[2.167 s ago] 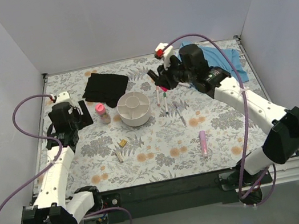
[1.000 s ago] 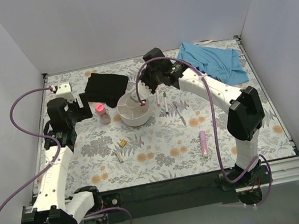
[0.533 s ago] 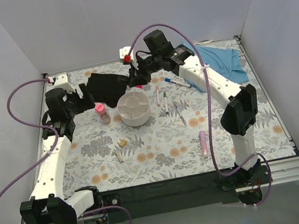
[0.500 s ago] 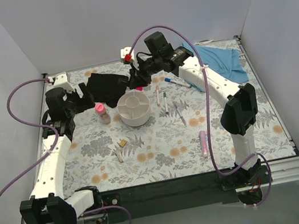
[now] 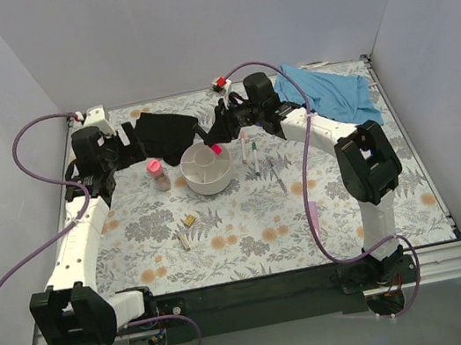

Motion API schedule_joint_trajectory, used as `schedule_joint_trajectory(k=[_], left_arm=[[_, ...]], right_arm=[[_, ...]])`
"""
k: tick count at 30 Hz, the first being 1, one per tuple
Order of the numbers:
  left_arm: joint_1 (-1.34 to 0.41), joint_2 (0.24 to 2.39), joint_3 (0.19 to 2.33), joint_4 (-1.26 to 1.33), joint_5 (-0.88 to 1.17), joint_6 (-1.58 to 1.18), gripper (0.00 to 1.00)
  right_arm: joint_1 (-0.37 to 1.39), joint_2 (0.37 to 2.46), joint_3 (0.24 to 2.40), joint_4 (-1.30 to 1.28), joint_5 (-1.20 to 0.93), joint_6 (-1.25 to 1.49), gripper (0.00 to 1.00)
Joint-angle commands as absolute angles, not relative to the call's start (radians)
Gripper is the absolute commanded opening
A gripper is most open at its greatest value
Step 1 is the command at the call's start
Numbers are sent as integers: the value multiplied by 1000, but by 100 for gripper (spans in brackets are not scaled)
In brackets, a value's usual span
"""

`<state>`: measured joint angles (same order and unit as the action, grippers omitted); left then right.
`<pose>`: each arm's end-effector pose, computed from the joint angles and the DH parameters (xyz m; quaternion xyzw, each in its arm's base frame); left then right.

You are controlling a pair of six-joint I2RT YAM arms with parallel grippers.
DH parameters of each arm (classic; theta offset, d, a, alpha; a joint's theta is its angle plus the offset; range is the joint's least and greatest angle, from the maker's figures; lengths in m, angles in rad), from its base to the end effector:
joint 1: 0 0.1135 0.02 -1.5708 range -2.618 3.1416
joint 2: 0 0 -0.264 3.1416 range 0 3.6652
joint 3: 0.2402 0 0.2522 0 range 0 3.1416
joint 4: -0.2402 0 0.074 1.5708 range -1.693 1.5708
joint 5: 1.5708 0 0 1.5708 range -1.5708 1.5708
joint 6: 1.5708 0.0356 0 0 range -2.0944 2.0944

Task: Sort the stationery into containers
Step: Place the pen in the storage box.

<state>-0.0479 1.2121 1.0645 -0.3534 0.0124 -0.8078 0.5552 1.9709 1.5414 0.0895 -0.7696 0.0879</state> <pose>0.2742 -0.0136 0.3314 -0.3161 0.8001 -0.2164 0.4616 0.3816 0.2658 0.2760 -0.3860 0.6861 0.4599 0.4108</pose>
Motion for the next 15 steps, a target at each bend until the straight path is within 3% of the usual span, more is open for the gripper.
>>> schedule_joint_trajectory(k=[1, 15], left_arm=[[-51, 1212, 1123, -391, 35, -798, 86], [-51, 1270, 1181, -416, -23, -739, 86]], right_arm=[[546, 1944, 1500, 363, -784, 222, 1], [511, 2052, 1434, 563, -753, 242, 1]])
